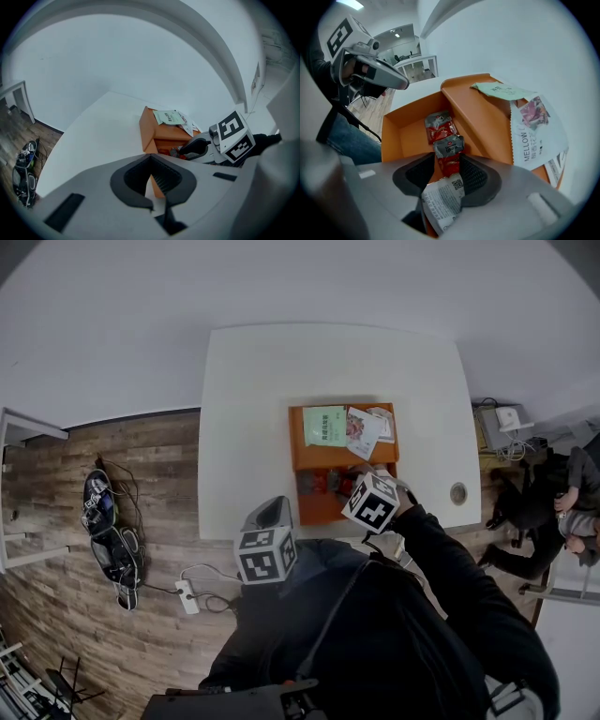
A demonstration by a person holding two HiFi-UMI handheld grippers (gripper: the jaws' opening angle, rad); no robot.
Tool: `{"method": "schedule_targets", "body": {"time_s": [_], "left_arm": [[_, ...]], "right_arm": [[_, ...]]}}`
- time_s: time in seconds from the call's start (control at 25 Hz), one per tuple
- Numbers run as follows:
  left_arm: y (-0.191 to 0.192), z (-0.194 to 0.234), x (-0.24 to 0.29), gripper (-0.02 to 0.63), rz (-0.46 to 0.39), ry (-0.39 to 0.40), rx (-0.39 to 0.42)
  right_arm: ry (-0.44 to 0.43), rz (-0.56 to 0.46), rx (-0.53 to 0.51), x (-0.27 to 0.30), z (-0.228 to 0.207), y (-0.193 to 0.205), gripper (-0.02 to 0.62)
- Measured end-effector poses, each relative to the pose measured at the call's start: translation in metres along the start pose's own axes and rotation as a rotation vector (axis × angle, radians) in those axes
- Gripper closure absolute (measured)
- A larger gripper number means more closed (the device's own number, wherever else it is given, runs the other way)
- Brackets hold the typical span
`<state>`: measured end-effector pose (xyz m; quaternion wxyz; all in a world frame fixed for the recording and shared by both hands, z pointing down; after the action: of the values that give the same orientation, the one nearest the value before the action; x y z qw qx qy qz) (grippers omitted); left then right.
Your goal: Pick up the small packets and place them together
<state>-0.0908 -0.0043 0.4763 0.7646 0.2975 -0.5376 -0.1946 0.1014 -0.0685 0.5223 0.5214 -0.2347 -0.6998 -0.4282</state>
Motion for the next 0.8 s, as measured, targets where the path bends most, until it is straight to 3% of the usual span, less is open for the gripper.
{"method": "schedule_targets", "body": {"time_s": [0.24,0.8], "left_arm": [[0.0,-0.0027,0.0012,0.607,-0.002,0.01,0.002],[-0.0002,-0.0045,0.0026,0.607,0.0,0.018,0.006]], "right_arm": [[0.044,0.031,-0.046,0.0061,0.0044,-0.0028,0.446],[0.018,0.077,-0.058,0.0095,0.0079,-0.0048,0.502]]}}
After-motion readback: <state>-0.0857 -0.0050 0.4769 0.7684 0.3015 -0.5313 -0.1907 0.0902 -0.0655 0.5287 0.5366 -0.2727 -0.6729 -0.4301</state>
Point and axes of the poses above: the fingertips, and each gripper's own axes: x forward along the fingers, z to its left, y out of its underside, the point moved 9 cm from there along -x, backward along the fingers, and after that the axes turned 10 degrees about x, right-handed, at the moved point
